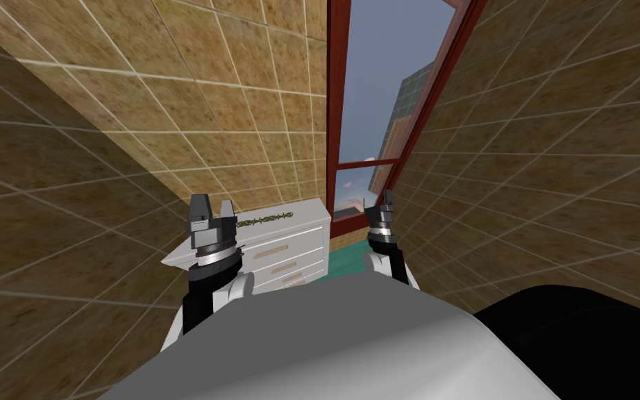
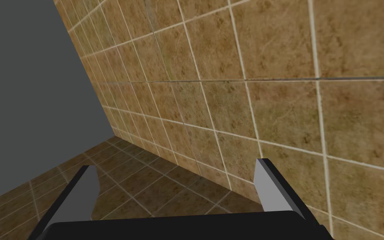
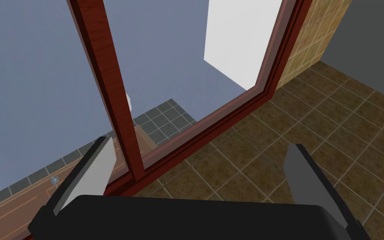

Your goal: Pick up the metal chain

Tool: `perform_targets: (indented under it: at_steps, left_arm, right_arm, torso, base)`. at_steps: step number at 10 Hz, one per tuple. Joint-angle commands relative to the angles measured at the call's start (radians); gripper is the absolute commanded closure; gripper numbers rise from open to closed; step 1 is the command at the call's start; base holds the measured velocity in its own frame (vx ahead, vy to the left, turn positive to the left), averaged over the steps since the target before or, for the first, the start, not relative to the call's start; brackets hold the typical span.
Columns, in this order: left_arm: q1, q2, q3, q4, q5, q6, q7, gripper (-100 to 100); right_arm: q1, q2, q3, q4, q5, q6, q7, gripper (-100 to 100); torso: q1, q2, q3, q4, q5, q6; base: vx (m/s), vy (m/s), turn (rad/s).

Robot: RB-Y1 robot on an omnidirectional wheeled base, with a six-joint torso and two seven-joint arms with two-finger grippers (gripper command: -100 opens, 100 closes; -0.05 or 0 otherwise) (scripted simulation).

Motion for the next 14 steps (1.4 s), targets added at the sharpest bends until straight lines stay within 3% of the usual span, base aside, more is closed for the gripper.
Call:
perform_targets:
  at_steps: [1, 5, 10, 13, 14]
  left_arm:
    - [-0.008, 0.032, 0.001, -0.005, 0.013, 0.034, 0.010, -100]
    - [-0.045, 0.121, 0.011, -0.016, 0.061, 0.147, 0.050, -100]
    - [-0.076, 0.177, 0.021, -0.021, 0.098, 0.253, 0.081, -100]
    - [-0.115, 0.240, 0.032, -0.023, 0.144, 0.343, 0.120, -100]
    - [-0.115, 0.240, 0.032, -0.023, 0.144, 0.365, 0.120, -100]
  right_arm:
    - [0.000, 0.000, 0.000, 0.000, 0.000, 0.000, 0.000, 0]
    - [0.000, 0.000, 0.000, 0.000, 0.000, 0.000, 0.000, 0]
    - [0.000, 0.000, 0.000, 0.000, 0.000, 0.000, 0.000, 0]
    - [0.000, 0.000, 0.000, 0.000, 0.000, 0.000, 0.000, 0]
    - [0.000, 0.000, 0.000, 0.000, 0.000, 0.000, 0.000, 0]
  torso:
    - [0.000, 0.000, 0.000, 0.000, 0.000, 0.000]
    - [-0.003, 0.004, 0.002, 0.001, -0.001, 0.000]
    - [-0.002, 0.002, 0.001, 0.000, 0.000, 0.000]
    - [-0.001, 0.002, 0.001, 0.000, 0.000, 0.000]
    - [-0.001, 0.002, 0.001, 0.000, 0.000, 0.000]
  base:
    - [-0.035, -0.020, -0.018]
    - [-0.058, -0.040, -0.025]
    - [-0.026, -0.024, -0.021]
    - [-0.027, -0.026, -0.029]
    - [-0.023, -0.022, -0.019]
